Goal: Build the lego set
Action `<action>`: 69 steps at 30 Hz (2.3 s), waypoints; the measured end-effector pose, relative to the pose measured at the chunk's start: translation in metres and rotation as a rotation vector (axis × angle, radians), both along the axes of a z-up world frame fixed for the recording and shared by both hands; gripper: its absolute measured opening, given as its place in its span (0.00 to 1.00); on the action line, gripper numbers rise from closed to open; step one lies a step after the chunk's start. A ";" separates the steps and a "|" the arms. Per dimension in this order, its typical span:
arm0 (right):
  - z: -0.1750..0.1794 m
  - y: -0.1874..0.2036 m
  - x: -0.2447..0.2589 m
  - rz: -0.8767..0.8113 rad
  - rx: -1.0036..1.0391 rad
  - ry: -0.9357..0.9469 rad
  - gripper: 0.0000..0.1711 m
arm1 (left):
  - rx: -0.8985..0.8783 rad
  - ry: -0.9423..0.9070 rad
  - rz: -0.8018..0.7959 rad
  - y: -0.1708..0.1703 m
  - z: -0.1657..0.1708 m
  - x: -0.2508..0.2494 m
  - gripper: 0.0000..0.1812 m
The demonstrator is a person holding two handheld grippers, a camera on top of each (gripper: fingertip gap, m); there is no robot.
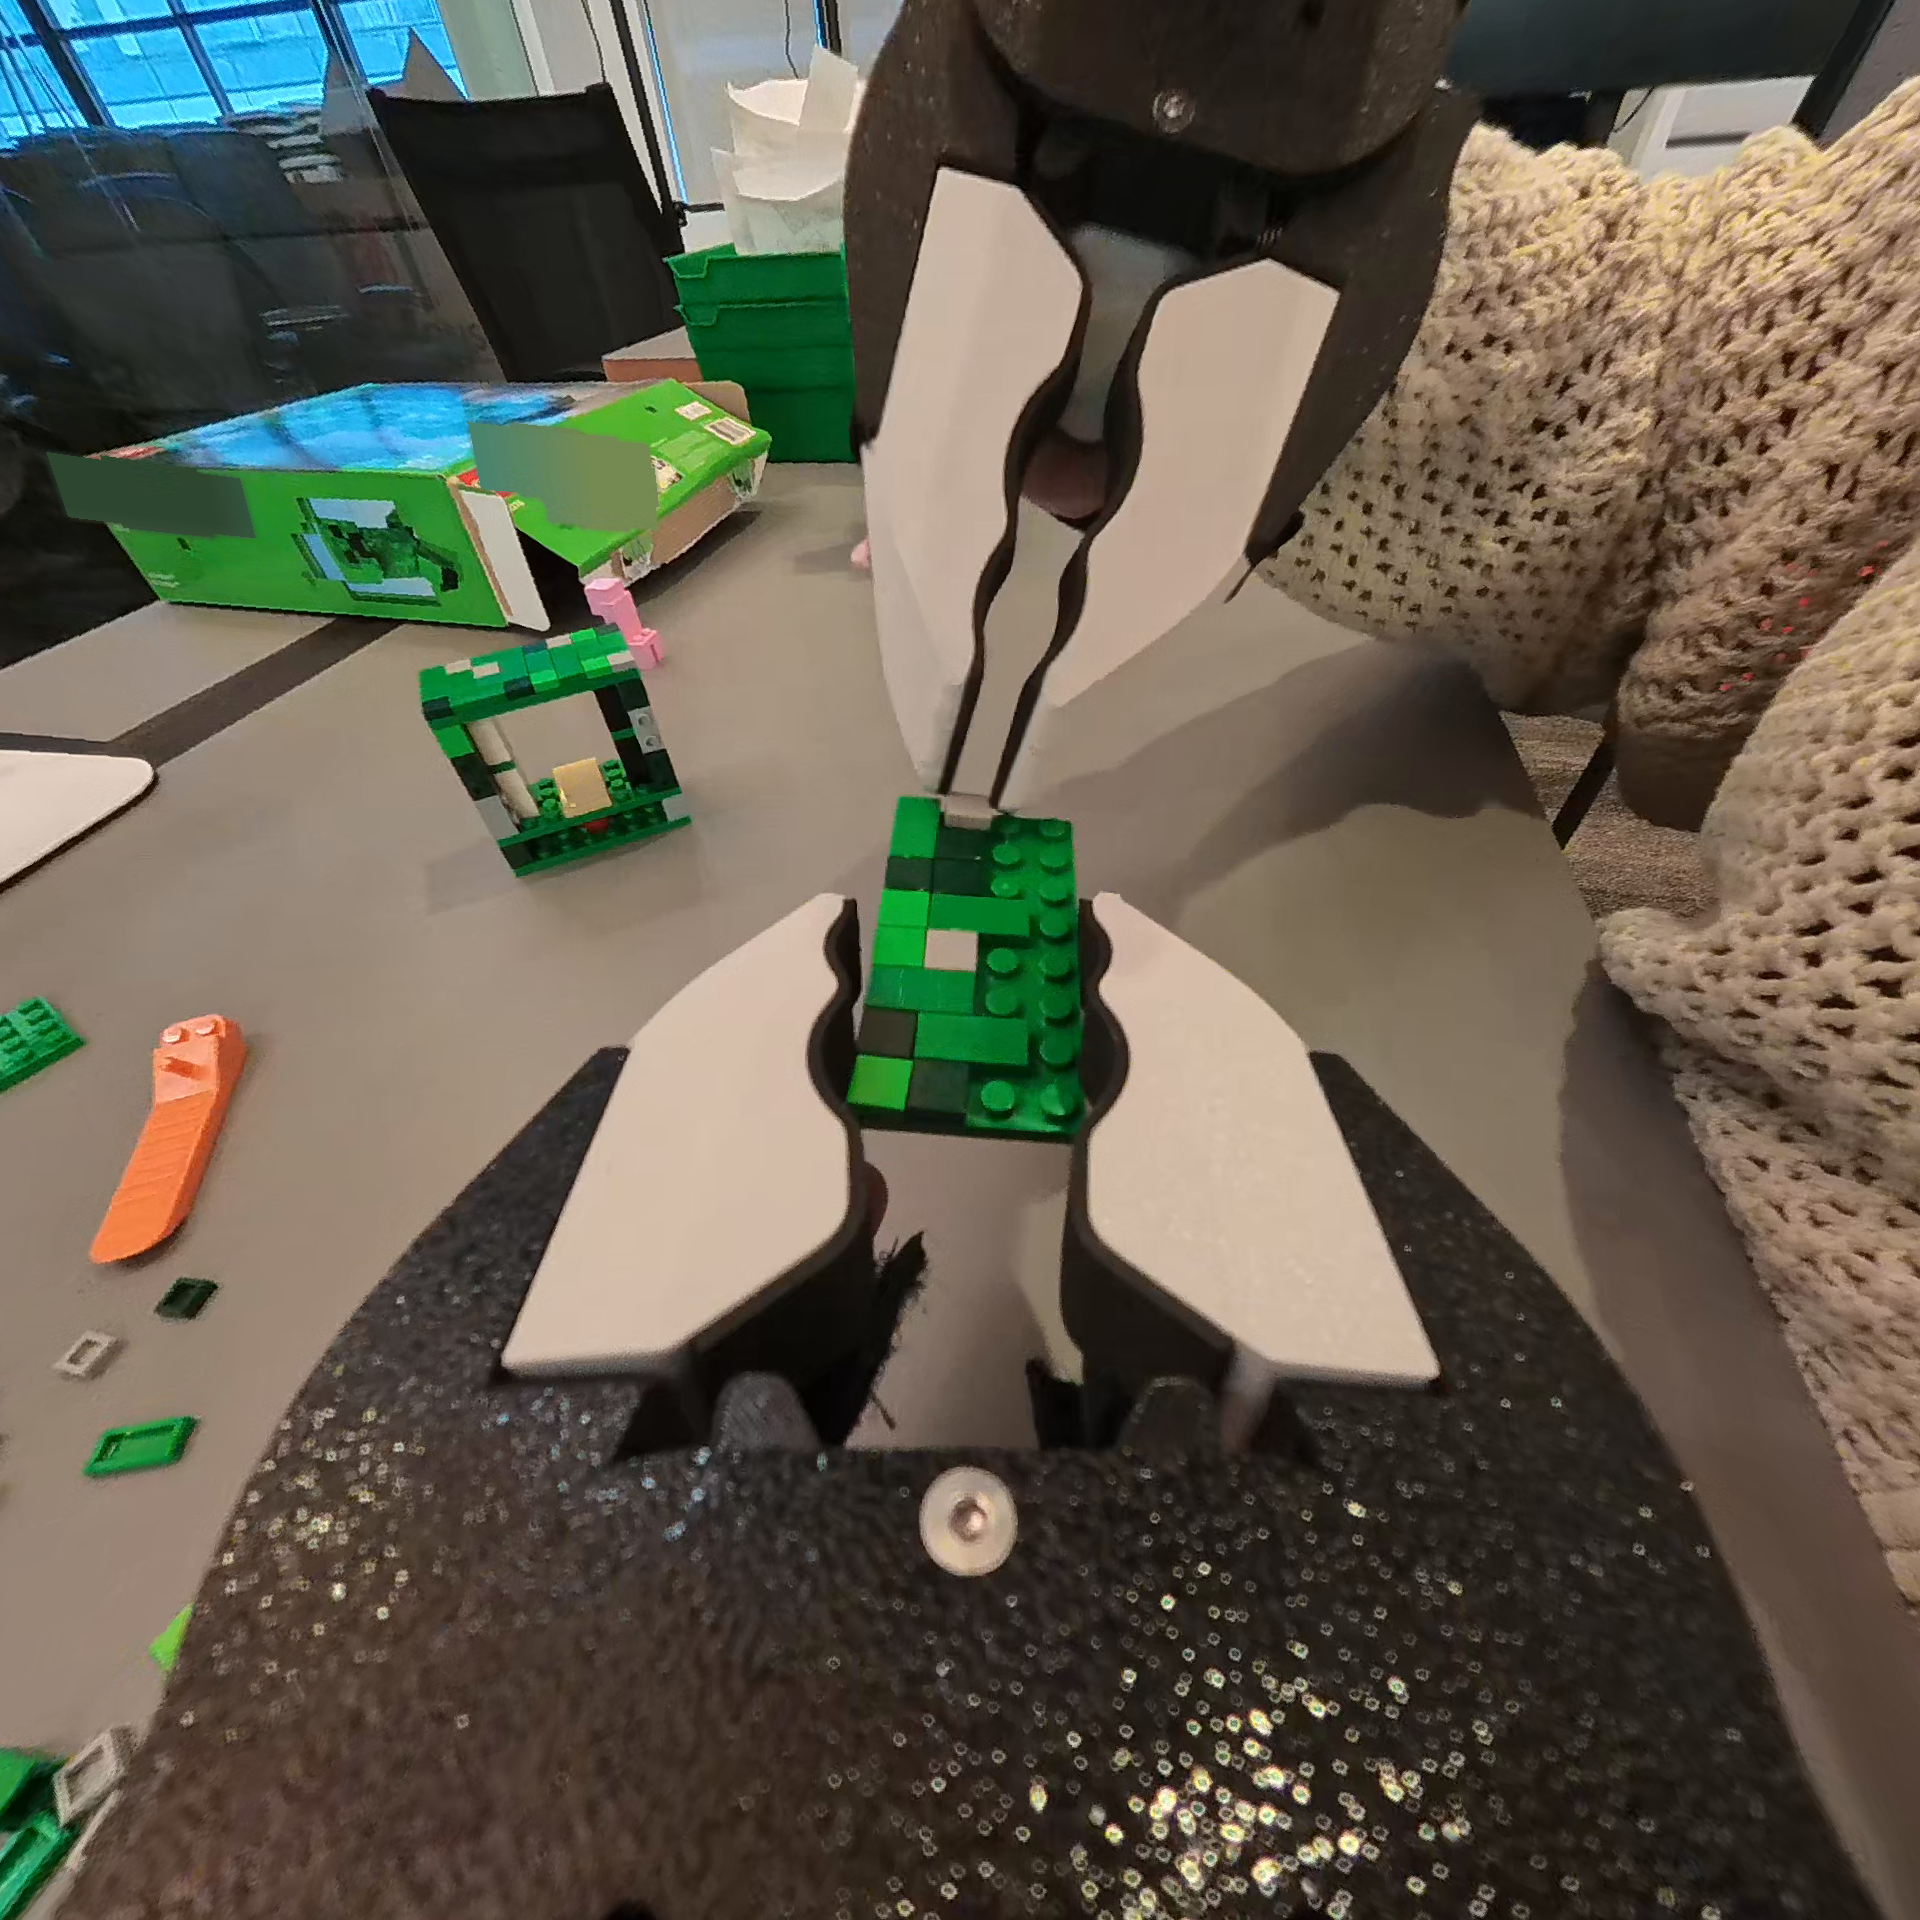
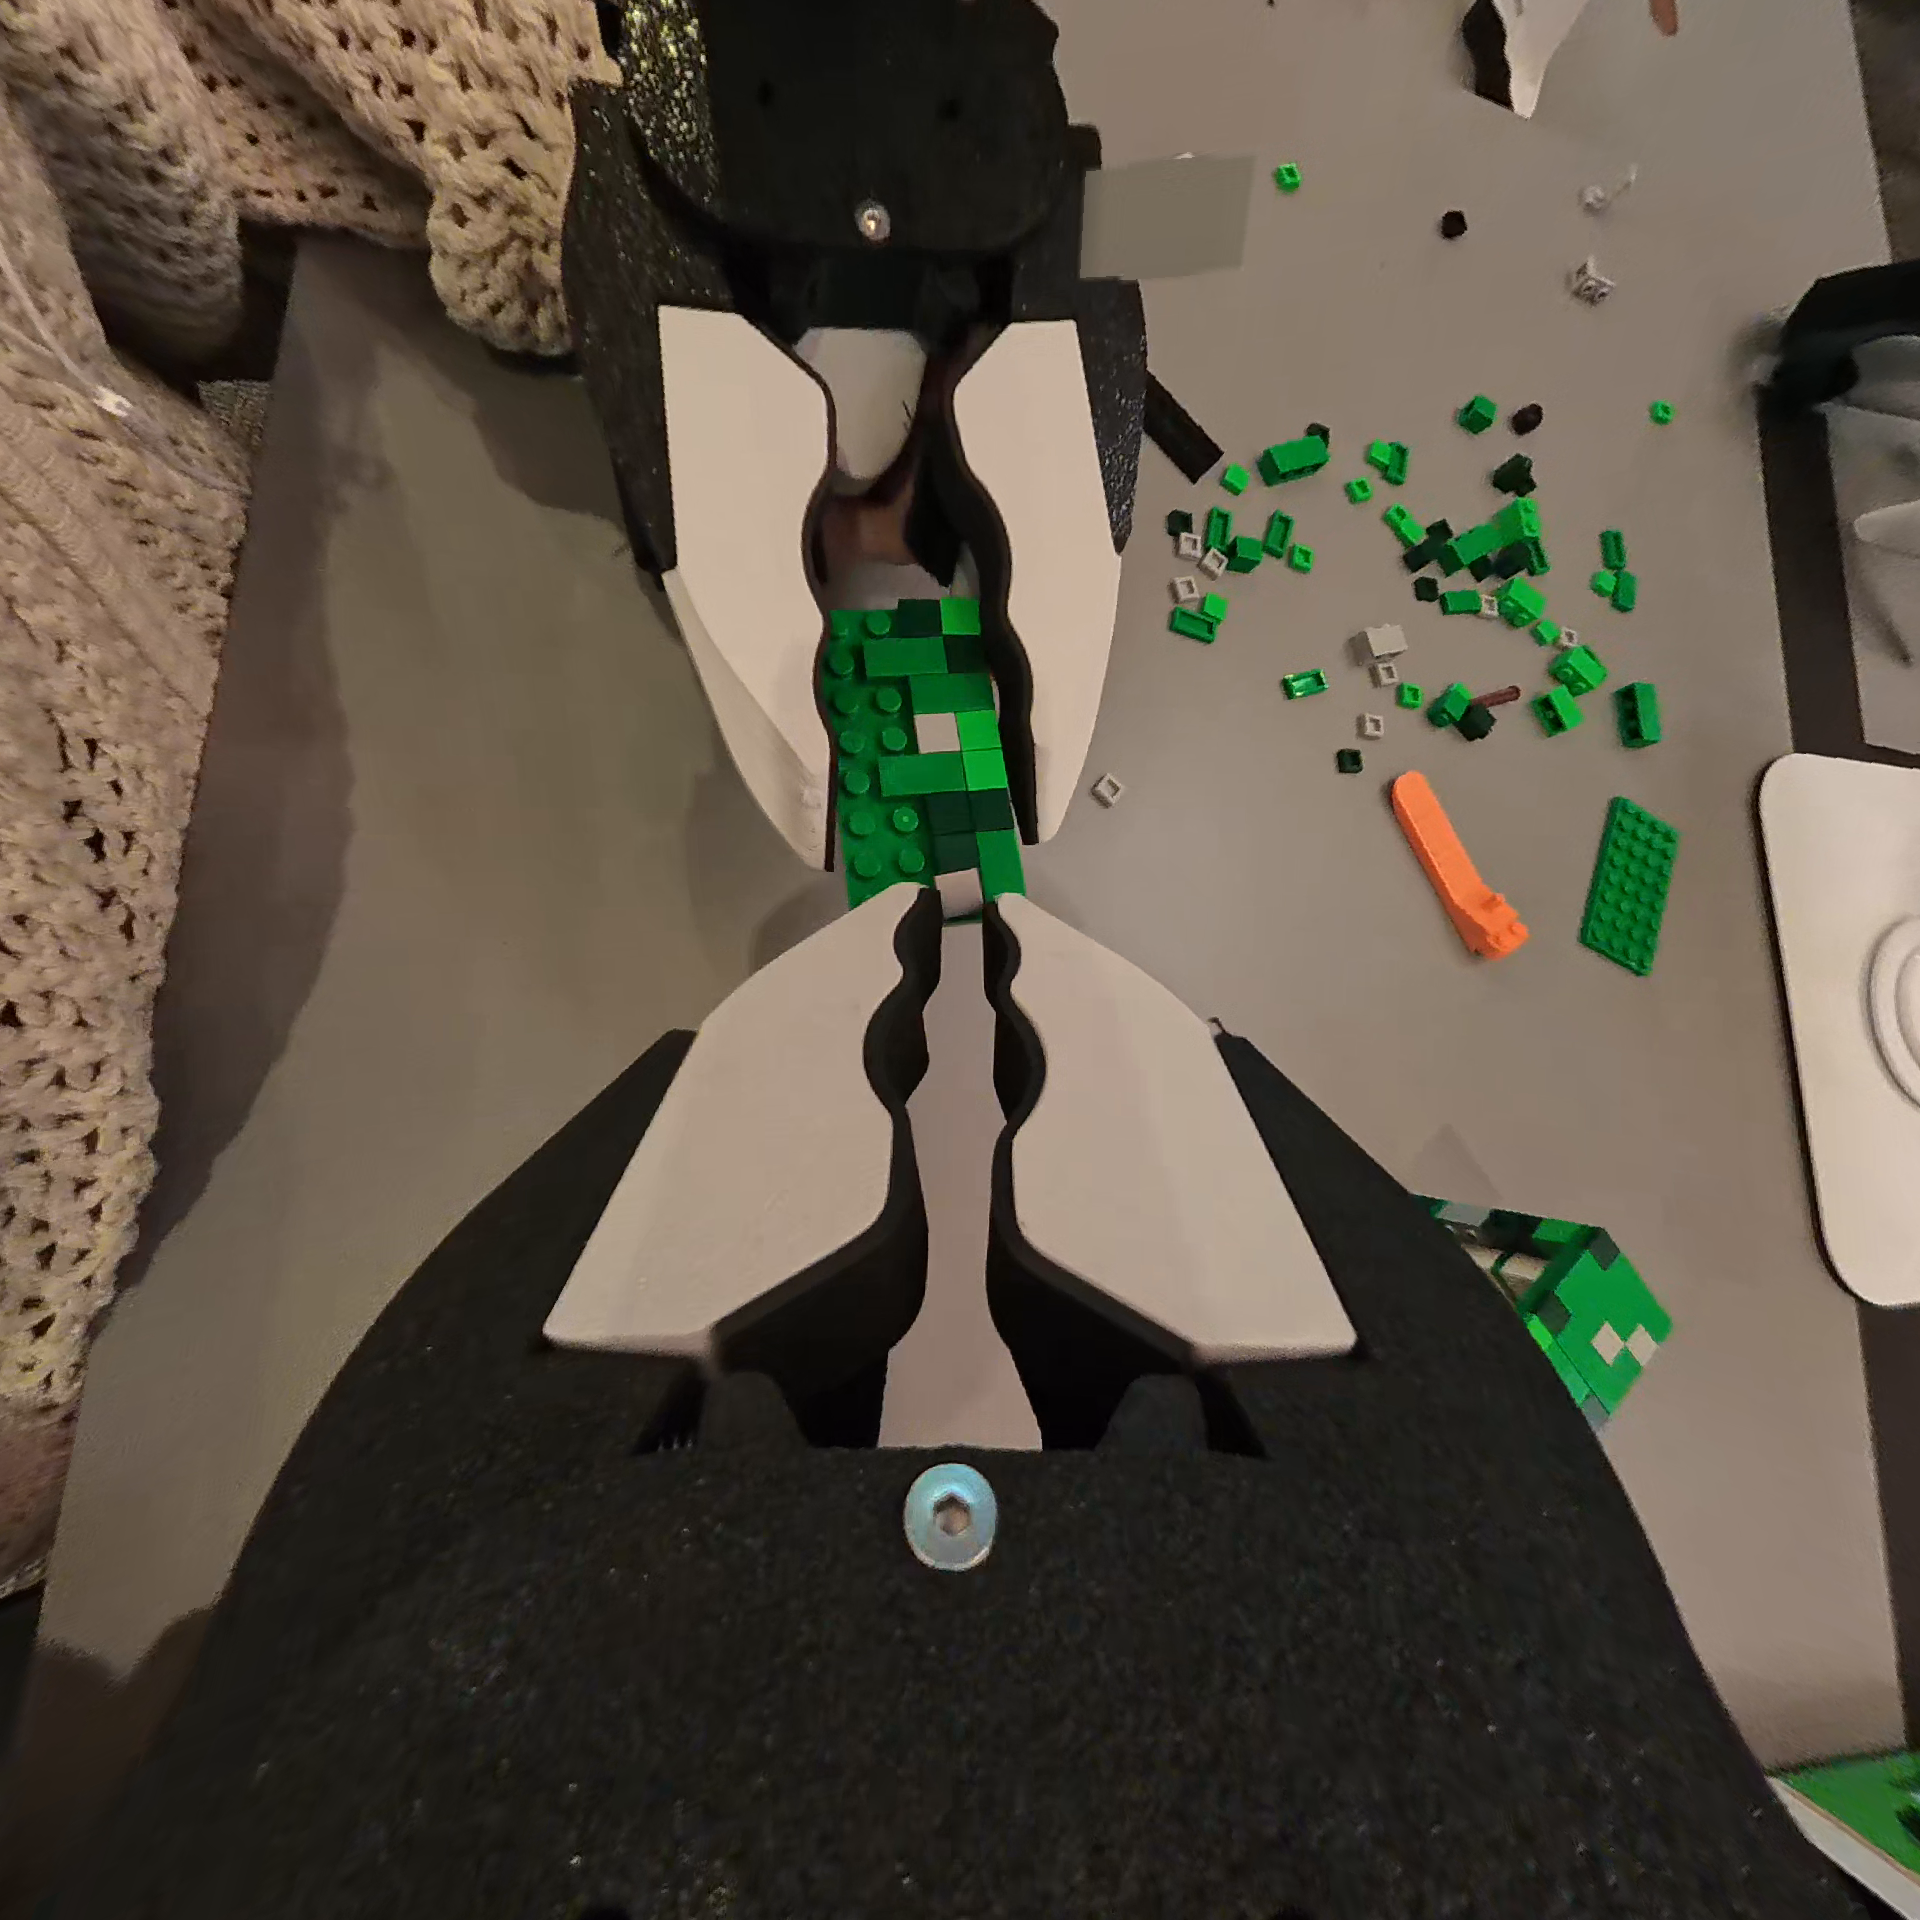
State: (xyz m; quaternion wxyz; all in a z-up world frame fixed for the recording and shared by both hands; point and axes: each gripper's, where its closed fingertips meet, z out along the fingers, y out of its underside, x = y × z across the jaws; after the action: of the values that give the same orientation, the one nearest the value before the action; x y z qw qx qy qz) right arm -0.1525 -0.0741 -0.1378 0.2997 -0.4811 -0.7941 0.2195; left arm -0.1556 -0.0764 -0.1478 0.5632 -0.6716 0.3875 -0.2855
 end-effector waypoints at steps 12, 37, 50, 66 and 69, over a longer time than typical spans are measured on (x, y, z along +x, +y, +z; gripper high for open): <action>0.001 0.000 0.000 -0.016 0.009 -0.030 0.04 | 0.014 0.002 -0.001 -0.001 0.002 0.000 0.22; 0.029 0.003 -0.004 0.101 0.983 0.481 0.21 | -0.134 -0.267 -0.033 0.001 0.026 -0.011 0.22; 0.025 0.002 -0.015 0.048 1.008 0.561 0.08 | -0.161 -0.249 -0.067 -0.004 0.022 -0.006 0.21; 0.012 -0.010 -0.009 0.193 0.881 0.522 0.05 | -0.238 -0.229 -0.177 -0.017 0.014 0.002 0.21; 0.011 -0.012 -0.007 0.209 0.884 0.507 0.04 | -0.269 -0.257 -0.203 -0.019 0.015 0.003 0.21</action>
State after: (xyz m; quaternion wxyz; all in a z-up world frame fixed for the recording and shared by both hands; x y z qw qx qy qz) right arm -0.1599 -0.0864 -0.1273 0.6336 -0.1585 -0.7572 0.0015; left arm -0.1522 -0.0954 -0.1329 0.4817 -0.6564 0.3365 -0.4732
